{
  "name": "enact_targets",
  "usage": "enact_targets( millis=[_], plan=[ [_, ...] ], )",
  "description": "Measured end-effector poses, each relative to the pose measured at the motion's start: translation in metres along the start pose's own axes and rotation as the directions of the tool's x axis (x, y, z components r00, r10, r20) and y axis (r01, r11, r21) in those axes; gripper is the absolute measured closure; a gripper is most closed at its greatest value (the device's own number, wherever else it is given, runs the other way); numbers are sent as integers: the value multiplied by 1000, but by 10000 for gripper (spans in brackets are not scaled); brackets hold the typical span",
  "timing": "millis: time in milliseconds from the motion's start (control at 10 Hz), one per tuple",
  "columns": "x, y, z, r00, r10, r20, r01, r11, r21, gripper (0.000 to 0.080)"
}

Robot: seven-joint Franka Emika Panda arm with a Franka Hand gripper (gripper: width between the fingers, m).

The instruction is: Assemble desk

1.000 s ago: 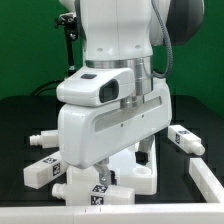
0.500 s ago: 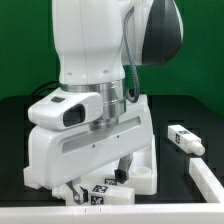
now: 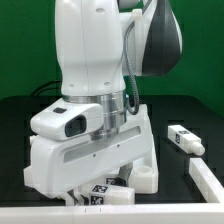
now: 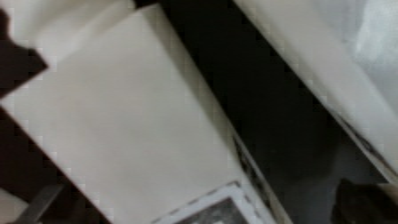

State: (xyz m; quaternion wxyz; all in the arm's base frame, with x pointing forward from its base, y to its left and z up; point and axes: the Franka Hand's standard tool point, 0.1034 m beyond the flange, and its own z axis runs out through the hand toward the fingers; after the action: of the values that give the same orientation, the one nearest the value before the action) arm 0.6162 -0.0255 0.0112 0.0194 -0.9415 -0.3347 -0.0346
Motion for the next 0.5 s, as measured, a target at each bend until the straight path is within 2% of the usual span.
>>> enact_targets(
  millis=[200,300,400,500],
  plan=[
    [0,0,0,1000,0,0,0,1000,0,399],
    [0,0,0,1000,-1,1,1,1000,0,399],
    [-1,0,1,1000,-1,2,1,1000,1,535],
    [-3,1,-1,1000,-16,15,16,1000,13,535]
  ],
)
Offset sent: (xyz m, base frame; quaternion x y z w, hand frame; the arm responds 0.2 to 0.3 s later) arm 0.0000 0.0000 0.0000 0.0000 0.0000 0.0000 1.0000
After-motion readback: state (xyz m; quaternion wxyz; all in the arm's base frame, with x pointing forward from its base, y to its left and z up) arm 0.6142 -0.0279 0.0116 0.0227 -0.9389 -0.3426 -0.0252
